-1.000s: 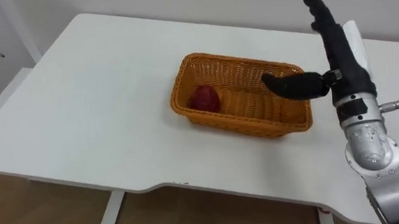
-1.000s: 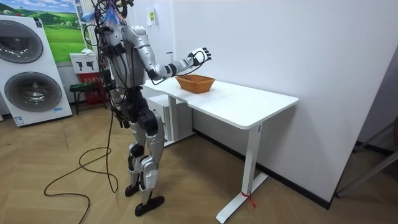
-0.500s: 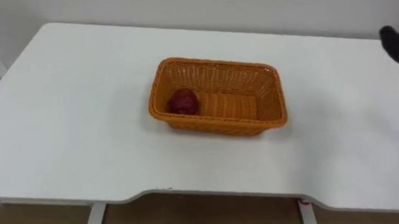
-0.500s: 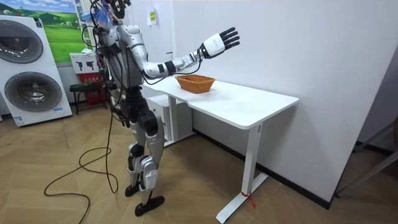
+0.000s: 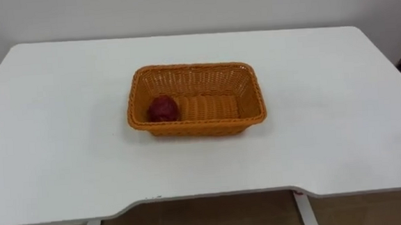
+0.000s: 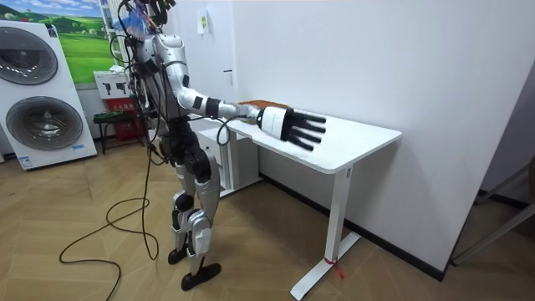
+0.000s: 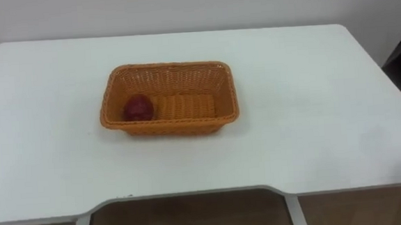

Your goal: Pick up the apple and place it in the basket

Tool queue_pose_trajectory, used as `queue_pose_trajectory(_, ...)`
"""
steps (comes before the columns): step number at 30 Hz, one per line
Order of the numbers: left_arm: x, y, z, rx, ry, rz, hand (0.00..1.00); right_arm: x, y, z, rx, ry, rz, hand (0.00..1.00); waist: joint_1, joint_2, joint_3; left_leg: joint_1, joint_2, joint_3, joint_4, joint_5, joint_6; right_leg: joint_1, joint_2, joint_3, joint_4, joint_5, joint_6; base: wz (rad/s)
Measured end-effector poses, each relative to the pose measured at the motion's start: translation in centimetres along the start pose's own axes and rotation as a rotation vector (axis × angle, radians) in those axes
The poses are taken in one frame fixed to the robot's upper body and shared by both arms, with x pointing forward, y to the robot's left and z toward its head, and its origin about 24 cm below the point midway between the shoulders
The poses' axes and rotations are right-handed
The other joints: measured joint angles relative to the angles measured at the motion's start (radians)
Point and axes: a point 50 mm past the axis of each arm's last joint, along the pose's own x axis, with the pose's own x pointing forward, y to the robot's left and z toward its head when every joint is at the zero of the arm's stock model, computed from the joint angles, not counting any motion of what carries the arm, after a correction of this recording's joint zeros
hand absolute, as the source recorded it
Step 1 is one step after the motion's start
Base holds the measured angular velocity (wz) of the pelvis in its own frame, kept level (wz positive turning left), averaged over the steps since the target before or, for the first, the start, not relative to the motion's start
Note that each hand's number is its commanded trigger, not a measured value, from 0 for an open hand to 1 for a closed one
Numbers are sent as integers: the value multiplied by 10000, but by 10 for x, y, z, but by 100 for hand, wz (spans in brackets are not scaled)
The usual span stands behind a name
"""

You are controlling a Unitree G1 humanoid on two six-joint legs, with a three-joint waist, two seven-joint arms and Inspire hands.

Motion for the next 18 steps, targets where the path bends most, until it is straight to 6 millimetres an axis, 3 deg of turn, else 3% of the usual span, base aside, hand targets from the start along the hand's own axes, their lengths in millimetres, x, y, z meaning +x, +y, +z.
queue_pose_trajectory(4,0,2,5,-21,-129,65,0,-1,-15,-45,-654,1966,-350,0,-1,19,30,-4,5,30,-53,0,-1,-25,24,76,-92,10,1,-2)
queue_pose_trajectory(9,1,-3,5,201,-18,-42,0,-31,-30,-115,-2053,4456,264,0,50,197,30,-22,6,3,-25,0,-2,-23,34,95,-106,13,0,0)
queue_pose_trajectory(12,0,-9,6,254,-40,-209,0,-46,-36,-141,-3097,5484,1287,0,202,359,8,-14,2,44,-14,-2,-2,-40,20,94,-100,13,0,-3)
queue_pose_trajectory(18,0,-14,6,297,90,-411,0,-72,-44,-174,-5028,6824,3537,0,535,444,40,47,5,-29,17,-7,-5,2,8,7,-136,4,-10,4)
